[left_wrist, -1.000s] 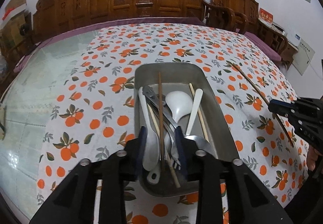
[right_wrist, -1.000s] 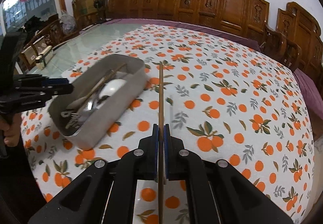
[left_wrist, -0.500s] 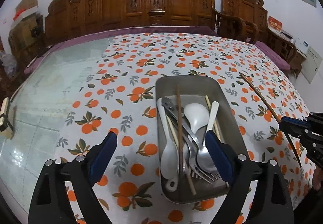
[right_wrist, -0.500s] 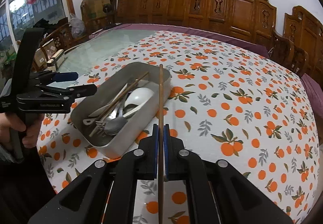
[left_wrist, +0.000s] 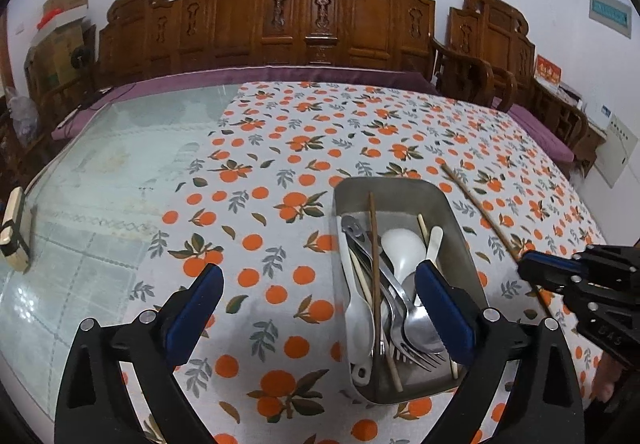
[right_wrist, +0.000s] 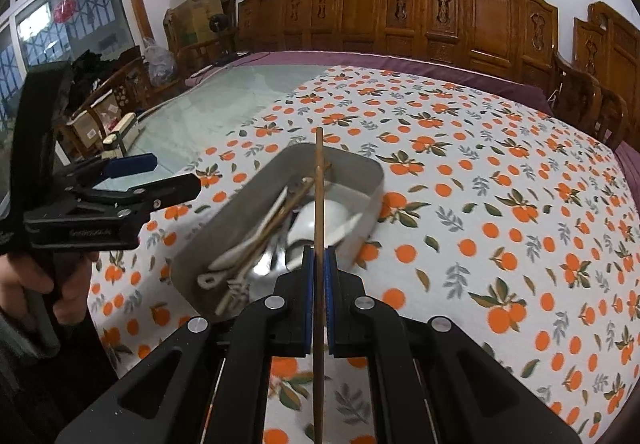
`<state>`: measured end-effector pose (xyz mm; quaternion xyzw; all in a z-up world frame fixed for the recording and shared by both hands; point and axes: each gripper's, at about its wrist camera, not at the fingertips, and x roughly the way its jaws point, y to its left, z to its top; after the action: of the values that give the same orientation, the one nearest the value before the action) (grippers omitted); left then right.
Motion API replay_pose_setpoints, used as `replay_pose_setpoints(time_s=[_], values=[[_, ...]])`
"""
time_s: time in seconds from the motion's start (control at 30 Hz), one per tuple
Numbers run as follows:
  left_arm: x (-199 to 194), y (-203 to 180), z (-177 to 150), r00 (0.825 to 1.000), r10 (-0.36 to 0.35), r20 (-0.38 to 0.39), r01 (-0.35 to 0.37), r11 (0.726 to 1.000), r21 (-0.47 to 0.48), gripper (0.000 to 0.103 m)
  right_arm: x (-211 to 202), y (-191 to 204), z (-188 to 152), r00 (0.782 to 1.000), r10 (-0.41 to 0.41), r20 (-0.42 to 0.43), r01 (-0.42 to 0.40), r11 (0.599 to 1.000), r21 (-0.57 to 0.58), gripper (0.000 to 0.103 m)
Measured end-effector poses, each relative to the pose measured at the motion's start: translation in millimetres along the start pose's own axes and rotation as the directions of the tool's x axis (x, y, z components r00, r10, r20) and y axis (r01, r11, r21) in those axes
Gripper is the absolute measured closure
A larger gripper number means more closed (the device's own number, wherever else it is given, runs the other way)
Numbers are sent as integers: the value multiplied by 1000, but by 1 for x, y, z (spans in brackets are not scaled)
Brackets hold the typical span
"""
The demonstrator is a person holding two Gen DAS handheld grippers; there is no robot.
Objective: Organize utensils
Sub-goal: 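Lower the chopstick into the tray with the right gripper, then open the right gripper to release the chopstick and withdraw it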
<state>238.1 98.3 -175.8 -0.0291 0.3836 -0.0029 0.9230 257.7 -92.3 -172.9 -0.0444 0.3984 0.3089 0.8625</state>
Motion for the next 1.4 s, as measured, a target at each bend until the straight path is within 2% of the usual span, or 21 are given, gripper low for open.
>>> replay_pose_setpoints(time_s=[0.5,0.87,1.2,1.4], values=[[-20,20,7,998,33,55,-32,999,-4,10,47,27,30,1000,24,-10,-24,999,40,97],[-25,34,6,997,49,57,-48,999,-18,10,86,25,22,999,-1,-54,8,992,127,97],[-22,34,5,997,57,46,-57,998,-14,10,96,29,11,994,-54,-100,63,994,90,97],[-21,33,5,997,57,44,-57,998,-10,10,94,26,11,996,14,-86,-4,993,117,96]])
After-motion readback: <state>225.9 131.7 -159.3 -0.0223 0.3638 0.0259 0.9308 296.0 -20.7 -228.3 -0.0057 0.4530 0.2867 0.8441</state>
